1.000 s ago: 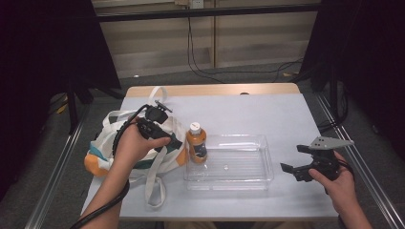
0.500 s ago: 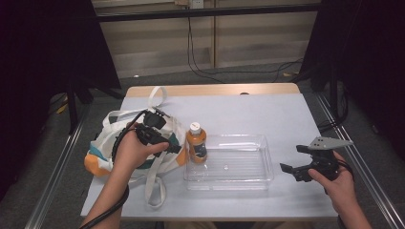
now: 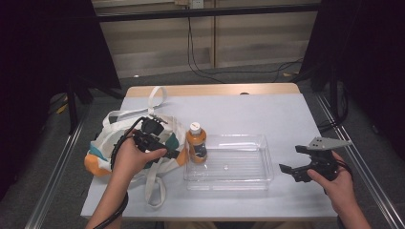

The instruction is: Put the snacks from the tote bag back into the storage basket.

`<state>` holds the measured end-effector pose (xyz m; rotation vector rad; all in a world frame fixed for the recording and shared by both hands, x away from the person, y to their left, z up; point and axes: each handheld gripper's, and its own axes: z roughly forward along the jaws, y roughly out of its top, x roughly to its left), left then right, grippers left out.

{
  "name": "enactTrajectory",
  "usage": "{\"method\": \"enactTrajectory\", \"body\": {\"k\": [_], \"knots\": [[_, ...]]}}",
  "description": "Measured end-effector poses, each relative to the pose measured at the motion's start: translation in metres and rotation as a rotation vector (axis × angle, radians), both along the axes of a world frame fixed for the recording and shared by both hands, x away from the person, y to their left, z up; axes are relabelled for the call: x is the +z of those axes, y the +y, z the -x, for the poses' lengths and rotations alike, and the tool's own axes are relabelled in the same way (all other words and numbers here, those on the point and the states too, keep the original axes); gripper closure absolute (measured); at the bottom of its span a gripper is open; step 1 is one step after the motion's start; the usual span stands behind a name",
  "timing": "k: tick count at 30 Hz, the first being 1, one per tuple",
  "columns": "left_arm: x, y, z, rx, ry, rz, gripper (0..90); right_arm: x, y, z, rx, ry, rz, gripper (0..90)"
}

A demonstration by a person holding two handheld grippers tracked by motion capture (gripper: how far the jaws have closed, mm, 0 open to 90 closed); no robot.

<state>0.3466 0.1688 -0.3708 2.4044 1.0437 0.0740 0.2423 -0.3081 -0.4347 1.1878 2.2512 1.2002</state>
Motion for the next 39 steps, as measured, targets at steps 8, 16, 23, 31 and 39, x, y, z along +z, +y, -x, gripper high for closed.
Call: {"method": "enactTrajectory", "body": {"k": [8,16,23,31,39], "knots": [[-0.006,0.007,0.003,0.014,-0.001,0.023,6.2,-0.001,0.001,0.0,0.006,0.003,0.004,3.2],[-0.011,0.011,0.007,0.034,-0.008,0.071,6.2,-0.001,0.002,0.0,0.007,0.001,0.009,3.1],[-0.016,0.016,0.008,0.019,-0.011,0.085,6.2,-0.001,0.003,0.001,0.008,0.002,0.012,3.2],[-0.02,0.019,0.007,0.006,-0.008,0.109,6.1,-0.003,0.004,0.001,0.014,0.005,0.019,3.3],[-0.024,0.017,0.006,0.004,-0.013,0.114,6.1,-0.005,0.0,0.004,0.011,0.012,0.022,3.4]]}}
